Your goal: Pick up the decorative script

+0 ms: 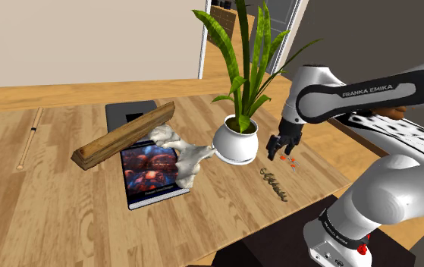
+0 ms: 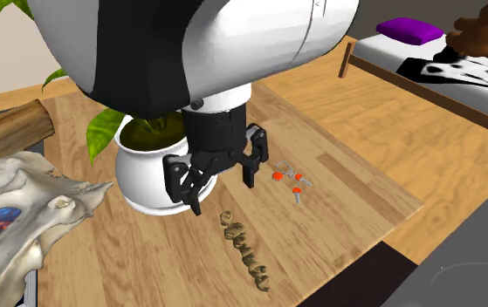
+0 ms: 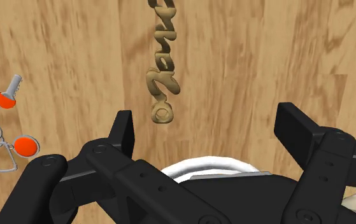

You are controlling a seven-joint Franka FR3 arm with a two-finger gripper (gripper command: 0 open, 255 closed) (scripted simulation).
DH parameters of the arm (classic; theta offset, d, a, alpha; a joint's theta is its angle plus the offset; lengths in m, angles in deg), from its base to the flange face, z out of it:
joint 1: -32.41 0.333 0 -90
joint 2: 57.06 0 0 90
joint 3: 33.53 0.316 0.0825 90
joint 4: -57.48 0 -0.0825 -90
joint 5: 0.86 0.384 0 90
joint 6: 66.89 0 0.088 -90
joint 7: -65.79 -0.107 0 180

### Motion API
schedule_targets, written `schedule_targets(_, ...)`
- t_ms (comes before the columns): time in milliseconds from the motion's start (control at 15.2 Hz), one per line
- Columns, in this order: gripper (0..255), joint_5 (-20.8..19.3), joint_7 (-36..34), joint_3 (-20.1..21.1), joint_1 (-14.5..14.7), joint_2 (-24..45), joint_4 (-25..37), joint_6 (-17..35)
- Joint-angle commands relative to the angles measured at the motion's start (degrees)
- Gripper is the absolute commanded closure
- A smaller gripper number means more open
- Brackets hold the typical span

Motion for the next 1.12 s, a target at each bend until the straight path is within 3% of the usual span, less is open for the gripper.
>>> schedule_targets(0,0,0.1,-0.1,-0.1,-0.3,2.9,-2.5,4.6)
schedule_targets(330,0,0.3,0.3,-0.8,-1.3,12.1,-7.2,16.5)
schedule_targets(990,0,1.9,1.8,-1.4,-0.3,23.4,-8.0,28.4)
schedule_targets(1056,255,1.9,1.8,-1.4,-0.3,23.3,-8.1,28.3)
